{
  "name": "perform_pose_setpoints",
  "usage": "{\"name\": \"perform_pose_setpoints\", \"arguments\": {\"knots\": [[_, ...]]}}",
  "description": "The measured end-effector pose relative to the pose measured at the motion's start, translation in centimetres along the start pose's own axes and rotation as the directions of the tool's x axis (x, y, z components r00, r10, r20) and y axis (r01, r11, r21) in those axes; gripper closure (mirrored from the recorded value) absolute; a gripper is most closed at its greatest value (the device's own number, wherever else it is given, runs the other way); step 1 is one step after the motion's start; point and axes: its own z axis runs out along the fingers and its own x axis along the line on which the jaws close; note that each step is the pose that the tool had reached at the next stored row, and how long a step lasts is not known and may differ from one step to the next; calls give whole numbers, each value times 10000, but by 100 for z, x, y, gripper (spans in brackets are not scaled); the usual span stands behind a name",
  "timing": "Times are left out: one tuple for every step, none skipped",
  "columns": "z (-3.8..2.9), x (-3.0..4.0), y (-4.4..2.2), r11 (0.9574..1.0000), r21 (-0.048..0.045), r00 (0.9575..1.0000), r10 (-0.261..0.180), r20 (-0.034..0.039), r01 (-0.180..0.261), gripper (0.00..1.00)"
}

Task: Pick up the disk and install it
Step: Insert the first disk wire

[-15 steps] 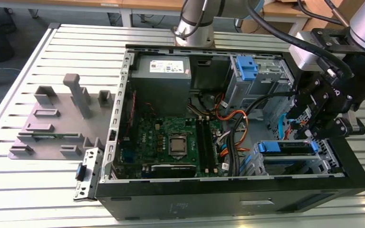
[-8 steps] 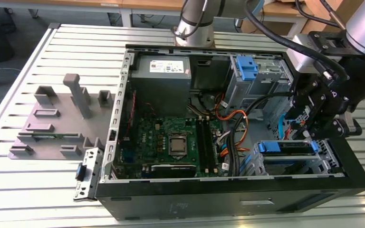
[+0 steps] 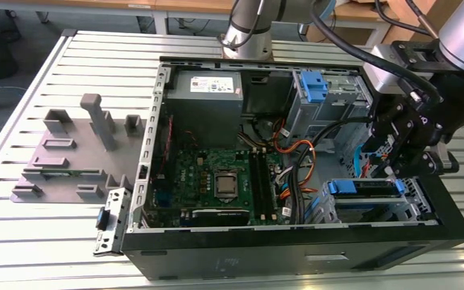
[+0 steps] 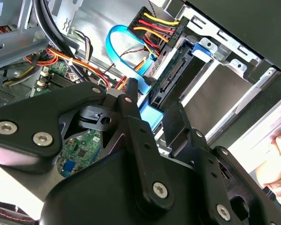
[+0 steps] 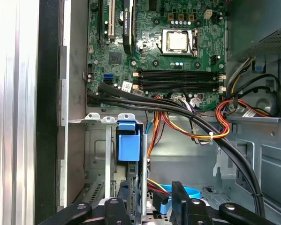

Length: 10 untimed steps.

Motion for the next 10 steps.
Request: {"name": "perform_pose_setpoints", "arguments": {"knots": [[3,0,0,10000,0,10000,-1,0,1,52],[7,0,-1,10000,0,10000,0,1,0,52],[10,1,-5,10000,0,10000,-1,1,1,52],[13,1,-9,10000,0,10000,0,0,0,52],[16,1,-15,10000,0,10000,0,0,0,52],[19,1,-23,10000,-1,10000,-1,-1,1,52],[21,1,-30,10000,-1,10000,0,-1,0,52],[23,1,-38,10000,-1,10000,0,0,0,52],[25,1,-47,10000,-5,10000,0,1,0,52],[26,1,-57,10000,-9,10000,0,1,0,52]]}}
